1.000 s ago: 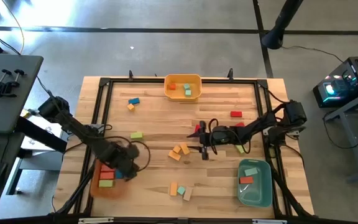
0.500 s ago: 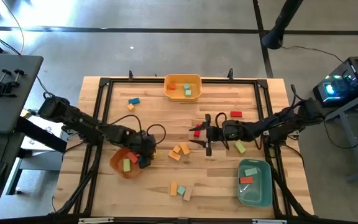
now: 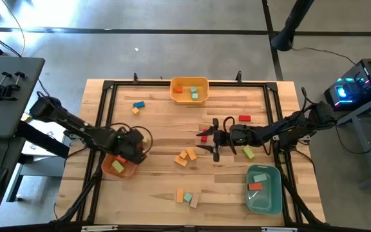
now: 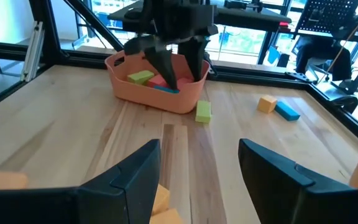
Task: Sort blocks by size
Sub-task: Adjust the orange bin
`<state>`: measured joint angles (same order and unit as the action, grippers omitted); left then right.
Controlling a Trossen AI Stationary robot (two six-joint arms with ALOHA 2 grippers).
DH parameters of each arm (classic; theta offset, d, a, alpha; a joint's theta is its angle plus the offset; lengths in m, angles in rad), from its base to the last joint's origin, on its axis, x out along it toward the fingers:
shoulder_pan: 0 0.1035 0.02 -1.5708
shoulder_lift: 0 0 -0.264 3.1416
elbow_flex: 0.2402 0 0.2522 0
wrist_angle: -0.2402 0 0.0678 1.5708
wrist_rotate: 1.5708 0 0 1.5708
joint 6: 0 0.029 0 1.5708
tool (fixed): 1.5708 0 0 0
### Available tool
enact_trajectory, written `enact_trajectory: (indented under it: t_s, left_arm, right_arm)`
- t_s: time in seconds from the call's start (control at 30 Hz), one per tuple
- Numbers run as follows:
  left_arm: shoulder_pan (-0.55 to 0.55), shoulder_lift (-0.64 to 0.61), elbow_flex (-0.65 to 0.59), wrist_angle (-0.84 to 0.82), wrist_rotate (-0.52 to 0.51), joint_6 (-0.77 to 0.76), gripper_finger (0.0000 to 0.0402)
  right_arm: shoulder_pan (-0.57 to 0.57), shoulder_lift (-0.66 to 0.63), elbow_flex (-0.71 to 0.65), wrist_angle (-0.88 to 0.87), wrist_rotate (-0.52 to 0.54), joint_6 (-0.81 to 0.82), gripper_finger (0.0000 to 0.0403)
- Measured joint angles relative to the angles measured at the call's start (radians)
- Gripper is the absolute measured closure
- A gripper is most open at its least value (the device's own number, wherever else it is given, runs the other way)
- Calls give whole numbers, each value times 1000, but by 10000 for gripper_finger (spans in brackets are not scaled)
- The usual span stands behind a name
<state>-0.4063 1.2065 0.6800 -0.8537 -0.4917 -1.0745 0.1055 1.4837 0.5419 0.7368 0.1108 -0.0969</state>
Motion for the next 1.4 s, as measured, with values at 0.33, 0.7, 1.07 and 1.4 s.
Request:
enact_trajectory:
  t_s: [0.33,0.7,1.07,1.4]
  left_arm:
    - [-22,-78,0,-105,-109,-197,133]
    - [279,-113,-7,-115,34,126,175]
    - [343,-114,-45,-144,147,167,229]
    - [177,-116,-17,-237,172,-19,241]
  right_arm:
    - [0,0,0,-23,-1,-20,190]
    - [-1,0,0,-21,-3,-39,190]
    - [0,0,0,-23,-2,-14,190]
    - [0,1,0,-38,0,-12,190]
